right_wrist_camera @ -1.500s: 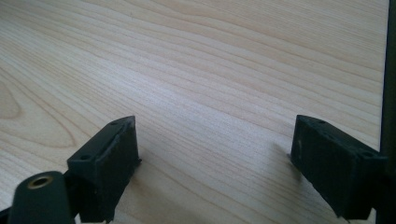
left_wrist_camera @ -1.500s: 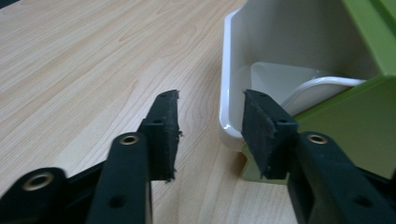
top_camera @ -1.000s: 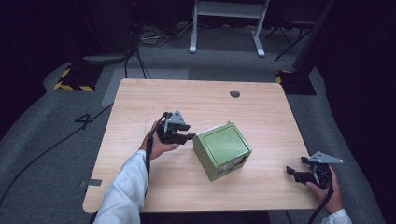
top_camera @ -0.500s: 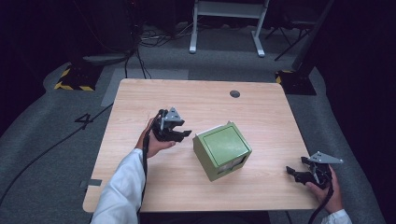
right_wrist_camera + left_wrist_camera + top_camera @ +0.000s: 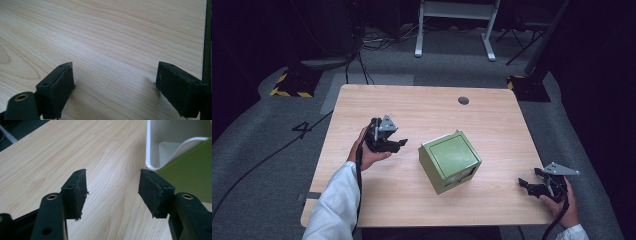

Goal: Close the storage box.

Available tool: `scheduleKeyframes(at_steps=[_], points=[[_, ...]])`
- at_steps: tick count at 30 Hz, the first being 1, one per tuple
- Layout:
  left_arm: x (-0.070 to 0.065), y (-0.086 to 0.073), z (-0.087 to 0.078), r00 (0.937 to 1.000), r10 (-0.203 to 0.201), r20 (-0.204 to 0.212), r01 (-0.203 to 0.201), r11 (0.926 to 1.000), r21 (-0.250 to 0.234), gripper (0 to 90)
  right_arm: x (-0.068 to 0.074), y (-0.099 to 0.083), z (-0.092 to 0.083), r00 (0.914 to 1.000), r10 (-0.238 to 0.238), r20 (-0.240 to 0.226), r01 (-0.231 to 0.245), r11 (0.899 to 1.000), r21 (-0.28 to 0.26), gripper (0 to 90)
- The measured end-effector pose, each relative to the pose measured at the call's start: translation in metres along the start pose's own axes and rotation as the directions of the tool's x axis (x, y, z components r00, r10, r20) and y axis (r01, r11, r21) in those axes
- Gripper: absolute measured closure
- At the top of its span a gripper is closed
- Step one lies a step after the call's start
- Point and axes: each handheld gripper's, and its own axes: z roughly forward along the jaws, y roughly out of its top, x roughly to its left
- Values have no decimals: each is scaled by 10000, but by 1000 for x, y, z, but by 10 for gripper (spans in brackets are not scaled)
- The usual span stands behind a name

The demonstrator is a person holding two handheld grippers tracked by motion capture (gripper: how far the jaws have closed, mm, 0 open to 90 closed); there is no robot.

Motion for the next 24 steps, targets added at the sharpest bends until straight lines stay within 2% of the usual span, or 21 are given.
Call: scheduleKeyframes(at_steps=[2, 3, 7, 12, 19, 24], points=[[1, -3, -3, 9999, -31, -151, 33, 9999, 103, 382, 0, 0, 0, 10000, 0, -2, 0, 10000, -1, 148], [2, -6, -7, 9993, -20, -372, 28, 9998, 203, 366, 0, 0, 0, 10000, -1, 2, 1, 10000, -5, 148], [4, -13, -14, 9980, -83, -623, 109, 9991, 412, 350, 0, 0, 0, 10000, 11, -1, -11, 10000, 1, 148], [4, -23, -23, 9954, 27, -953, 47, 9970, 771, 336, 0, 0, 0, 10000, 12, 7, -12, 10000, 0, 148], [2, -39, -34, 9930, 8, -1179, 127, 9934, 1141, 306, 0, 0, 0, 10000, 11, 4, -11, 10000, 4, 148], [1, -55, -38, 9931, -80, -1167, 248, 9894, 1429, 284, 0, 0, 0, 10000, 26, -8, -26, 10000, 6, 148]])
